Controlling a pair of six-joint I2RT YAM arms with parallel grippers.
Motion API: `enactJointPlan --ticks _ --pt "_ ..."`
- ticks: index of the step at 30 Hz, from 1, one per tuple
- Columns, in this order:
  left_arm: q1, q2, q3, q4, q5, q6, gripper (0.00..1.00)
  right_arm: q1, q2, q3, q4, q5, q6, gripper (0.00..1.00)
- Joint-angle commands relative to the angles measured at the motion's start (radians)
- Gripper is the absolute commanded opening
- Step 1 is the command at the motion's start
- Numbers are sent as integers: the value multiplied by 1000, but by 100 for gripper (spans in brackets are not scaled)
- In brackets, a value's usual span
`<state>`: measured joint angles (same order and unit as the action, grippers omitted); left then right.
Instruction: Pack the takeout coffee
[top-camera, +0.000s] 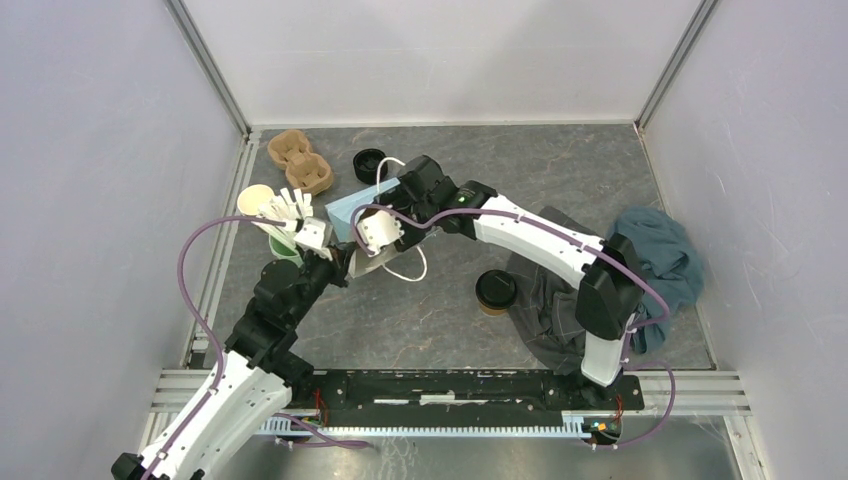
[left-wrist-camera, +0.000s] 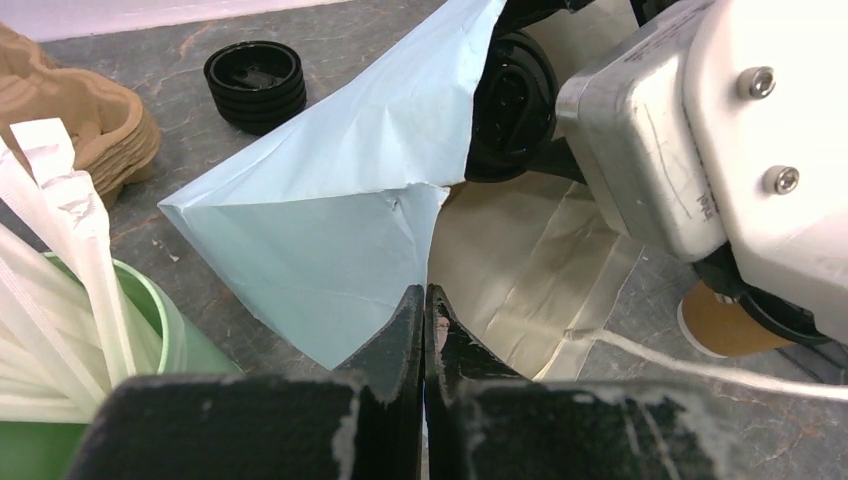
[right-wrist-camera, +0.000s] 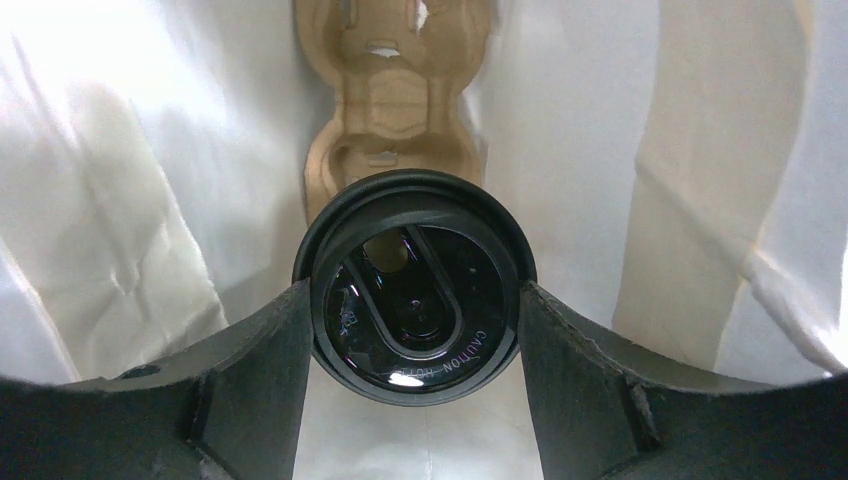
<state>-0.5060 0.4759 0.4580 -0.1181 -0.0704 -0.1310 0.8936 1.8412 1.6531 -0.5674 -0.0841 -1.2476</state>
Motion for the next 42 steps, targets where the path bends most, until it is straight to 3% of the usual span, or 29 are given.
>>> enactJointPlan --ticks 1,7,12,15,19,30,42 --pt "1 22 46 35 32 100 2 10 -9 16 -25 -32 7 0" --pt "1 53 58 69 -52 41 2 75 -93 -78 -68 27 53 0" --pt "1 65 63 68 -68 3 2 155 -143 -100 -82 77 183 0" --pt "1 57 57 57 -49 -18 2 166 -162 -126 -32 113 249 0" --pt "1 37 39 44 -33 -59 2 153 -159 -152 74 205 209 0" --pt "1 -11 14 22 -10 -109 2 34 -120 -89 62 9 56 0" --pt "1 -16 10 26 7 -114 2 6 -16 12 6 -74 -18 0"
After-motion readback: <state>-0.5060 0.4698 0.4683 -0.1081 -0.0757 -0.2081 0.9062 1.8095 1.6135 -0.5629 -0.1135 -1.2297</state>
